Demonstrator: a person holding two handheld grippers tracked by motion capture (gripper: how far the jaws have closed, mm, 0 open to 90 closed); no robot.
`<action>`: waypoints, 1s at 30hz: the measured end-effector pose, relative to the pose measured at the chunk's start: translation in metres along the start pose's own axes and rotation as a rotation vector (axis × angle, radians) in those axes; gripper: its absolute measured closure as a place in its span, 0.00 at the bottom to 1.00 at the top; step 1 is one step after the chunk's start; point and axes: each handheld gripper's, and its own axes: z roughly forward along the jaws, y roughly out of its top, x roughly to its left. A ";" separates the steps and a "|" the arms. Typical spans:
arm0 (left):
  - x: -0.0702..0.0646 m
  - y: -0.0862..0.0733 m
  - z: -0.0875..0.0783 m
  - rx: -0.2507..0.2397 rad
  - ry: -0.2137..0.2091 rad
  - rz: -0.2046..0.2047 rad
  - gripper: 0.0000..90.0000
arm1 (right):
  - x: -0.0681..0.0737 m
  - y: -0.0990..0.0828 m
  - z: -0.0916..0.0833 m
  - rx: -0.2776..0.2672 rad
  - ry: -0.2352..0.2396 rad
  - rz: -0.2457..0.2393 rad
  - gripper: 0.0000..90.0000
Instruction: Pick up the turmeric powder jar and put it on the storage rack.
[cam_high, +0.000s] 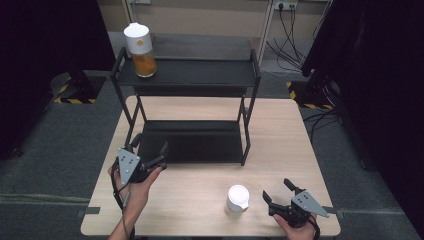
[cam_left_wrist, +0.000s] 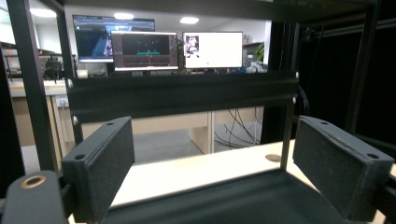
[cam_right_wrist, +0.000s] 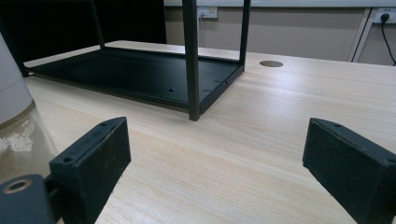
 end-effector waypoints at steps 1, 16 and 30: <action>0.000 -0.003 -0.001 0.002 0.001 0.001 0.14 | 0.000 0.000 0.000 0.001 0.000 0.001 0.09; -0.007 -0.034 -0.012 0.052 -0.002 -0.011 0.14 | 0.000 -0.001 0.000 -0.003 0.001 0.001 0.09; -0.008 -0.052 -0.017 0.108 -0.005 -0.012 0.14 | 0.000 -0.001 0.000 -0.004 0.001 0.000 0.09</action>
